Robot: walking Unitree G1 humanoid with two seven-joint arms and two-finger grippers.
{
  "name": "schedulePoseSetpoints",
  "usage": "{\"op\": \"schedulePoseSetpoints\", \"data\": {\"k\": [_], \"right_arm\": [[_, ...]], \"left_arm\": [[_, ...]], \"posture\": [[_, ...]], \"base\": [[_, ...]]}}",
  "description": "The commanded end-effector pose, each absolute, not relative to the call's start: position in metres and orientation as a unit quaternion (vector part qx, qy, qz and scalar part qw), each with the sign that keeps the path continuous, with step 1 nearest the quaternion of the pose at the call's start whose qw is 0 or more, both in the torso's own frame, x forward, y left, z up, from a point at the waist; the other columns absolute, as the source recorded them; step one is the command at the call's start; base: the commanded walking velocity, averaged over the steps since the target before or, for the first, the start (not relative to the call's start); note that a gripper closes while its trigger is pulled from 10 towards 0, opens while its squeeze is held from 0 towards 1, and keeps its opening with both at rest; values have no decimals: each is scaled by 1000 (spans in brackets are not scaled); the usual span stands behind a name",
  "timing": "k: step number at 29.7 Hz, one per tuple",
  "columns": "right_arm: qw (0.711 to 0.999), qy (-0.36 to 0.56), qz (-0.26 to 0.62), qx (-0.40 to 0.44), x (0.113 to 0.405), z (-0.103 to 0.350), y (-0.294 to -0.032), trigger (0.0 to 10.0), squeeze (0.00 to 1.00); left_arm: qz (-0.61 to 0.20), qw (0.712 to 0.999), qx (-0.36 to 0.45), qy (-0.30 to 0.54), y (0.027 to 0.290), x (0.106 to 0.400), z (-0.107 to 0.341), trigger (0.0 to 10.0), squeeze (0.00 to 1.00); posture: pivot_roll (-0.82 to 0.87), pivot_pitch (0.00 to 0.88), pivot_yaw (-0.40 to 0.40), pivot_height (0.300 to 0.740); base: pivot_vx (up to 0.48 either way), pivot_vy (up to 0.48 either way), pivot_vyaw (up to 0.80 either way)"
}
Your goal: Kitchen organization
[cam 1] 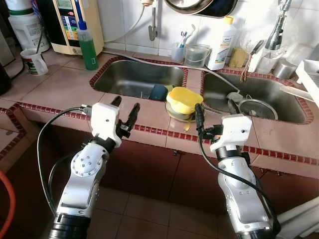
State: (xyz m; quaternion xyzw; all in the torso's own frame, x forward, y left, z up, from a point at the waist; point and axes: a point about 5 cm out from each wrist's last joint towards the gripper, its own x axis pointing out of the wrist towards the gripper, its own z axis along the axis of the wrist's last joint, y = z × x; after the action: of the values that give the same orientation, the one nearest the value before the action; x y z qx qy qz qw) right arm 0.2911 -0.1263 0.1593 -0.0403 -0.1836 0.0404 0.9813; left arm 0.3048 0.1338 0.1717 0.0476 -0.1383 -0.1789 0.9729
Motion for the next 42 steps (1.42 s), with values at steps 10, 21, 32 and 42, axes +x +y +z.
{"op": "schedulePoseSetpoints", "data": {"k": [10,21,32,42], "right_arm": [[980,-191,40,-36,293,163,-124,10000,0],[981,-188,41,-36,293,162,-123,10000,0],[981,-187,41,-35,292,161,-123,10000,0],[981,-186,44,-34,291,159,-121,10000,0]], "left_arm": [[-189,970,32,-147,129,305,177,10000,0],[-174,975,31,-137,129,308,175,10000,0],[-200,973,19,-116,129,308,173,10000,0],[-208,972,17,-110,128,306,171,10000,0]], "posture": [[-175,20,-21,732],[-173,17,-21,732],[-173,10,-19,732],[-172,3,-18,732]], "base": [[0,-425,0],[0,-234,0],[0,0,0],[0,0,0]]}}
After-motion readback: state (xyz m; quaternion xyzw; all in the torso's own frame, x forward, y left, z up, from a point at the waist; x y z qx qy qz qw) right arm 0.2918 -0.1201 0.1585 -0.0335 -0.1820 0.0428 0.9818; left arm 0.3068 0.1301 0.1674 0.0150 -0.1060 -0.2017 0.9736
